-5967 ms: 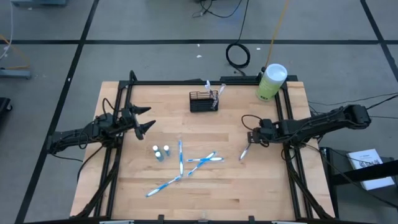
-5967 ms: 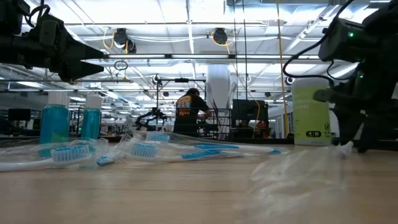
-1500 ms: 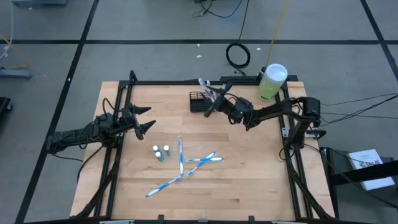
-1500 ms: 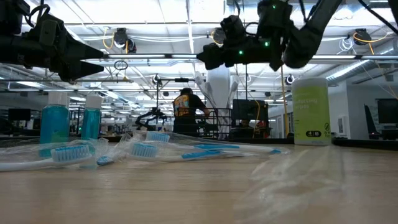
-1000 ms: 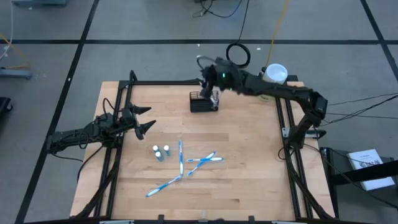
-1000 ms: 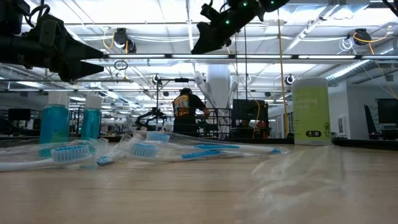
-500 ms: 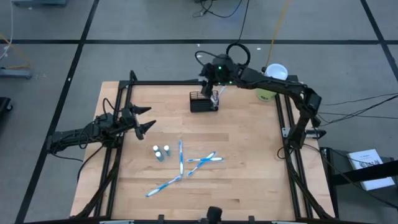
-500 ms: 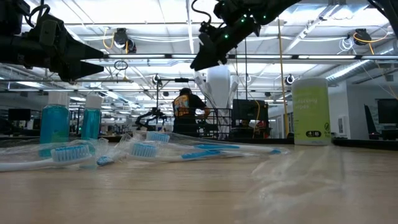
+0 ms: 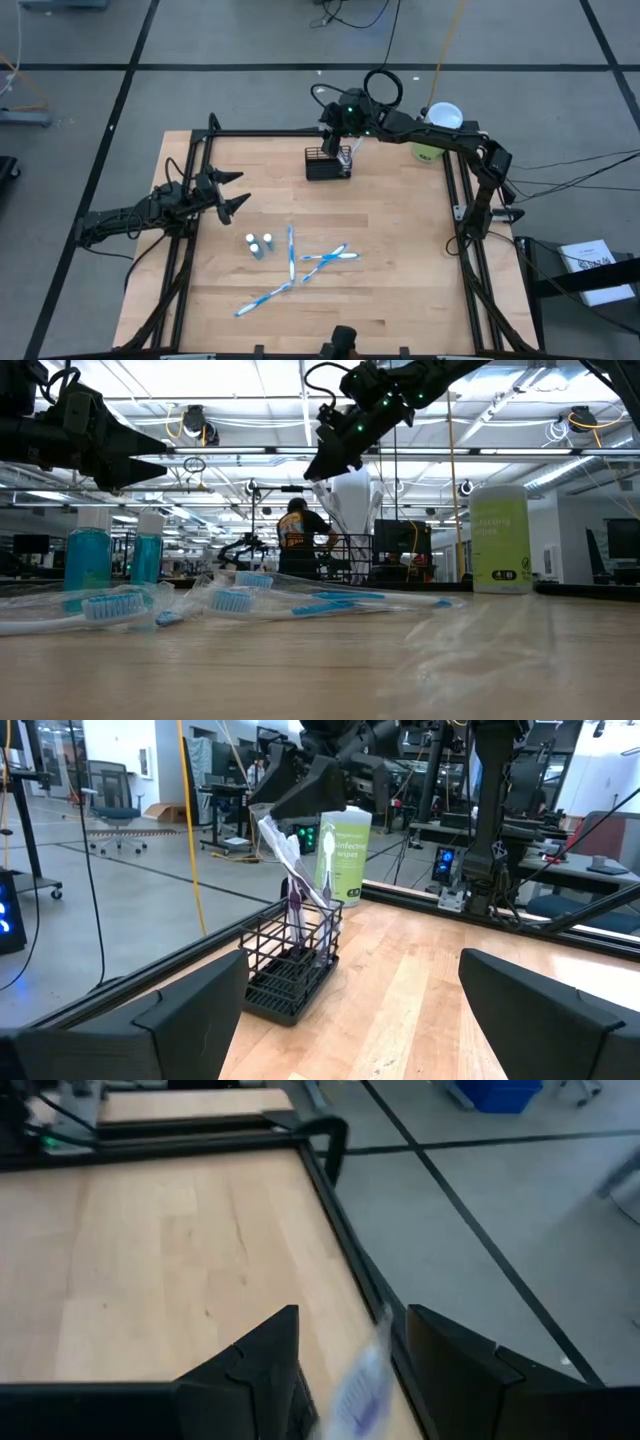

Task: Pick & Place toothbrushing station
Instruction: Put the violet toothbrush into the right compartment of the wire organizer

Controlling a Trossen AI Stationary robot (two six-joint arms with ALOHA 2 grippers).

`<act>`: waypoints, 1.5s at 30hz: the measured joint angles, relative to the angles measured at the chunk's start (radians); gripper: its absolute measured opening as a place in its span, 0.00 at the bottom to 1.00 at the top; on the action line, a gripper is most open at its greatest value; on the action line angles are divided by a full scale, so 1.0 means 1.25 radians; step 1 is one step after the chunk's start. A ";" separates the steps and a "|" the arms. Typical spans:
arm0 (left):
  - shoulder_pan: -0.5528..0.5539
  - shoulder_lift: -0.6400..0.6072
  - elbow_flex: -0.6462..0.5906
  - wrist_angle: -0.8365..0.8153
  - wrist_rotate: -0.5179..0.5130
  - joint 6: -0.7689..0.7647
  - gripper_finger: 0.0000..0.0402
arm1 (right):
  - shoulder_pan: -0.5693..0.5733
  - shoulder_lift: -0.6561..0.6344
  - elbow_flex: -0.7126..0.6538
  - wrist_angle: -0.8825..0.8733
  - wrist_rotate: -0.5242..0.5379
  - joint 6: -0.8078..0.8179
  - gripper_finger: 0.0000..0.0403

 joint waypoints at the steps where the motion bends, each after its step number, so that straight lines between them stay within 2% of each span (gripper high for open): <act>1: 0.000 0.000 0.000 0.000 0.000 0.000 0.91 | 0.000 0.000 0.000 0.000 0.024 -0.007 0.45; 3: 0.000 0.000 0.000 0.000 0.000 0.000 0.91 | 0.000 0.000 0.000 -0.006 0.053 -0.014 0.45; 17: 0.000 0.000 0.000 0.000 0.000 0.000 0.91 | -0.005 0.011 0.000 -0.043 -0.013 -0.010 0.43; 21: 0.000 0.000 0.000 0.000 0.000 0.000 0.91 | -0.005 0.012 0.000 -0.038 -0.012 -0.012 0.35; 29: 0.000 0.000 0.000 0.000 0.000 0.000 0.91 | -0.006 0.011 0.000 -0.052 -0.012 -0.035 0.04; 45: 0.000 0.000 0.000 0.000 0.000 0.000 0.91 | 0.034 -0.030 -0.002 -0.089 -0.008 -0.051 0.00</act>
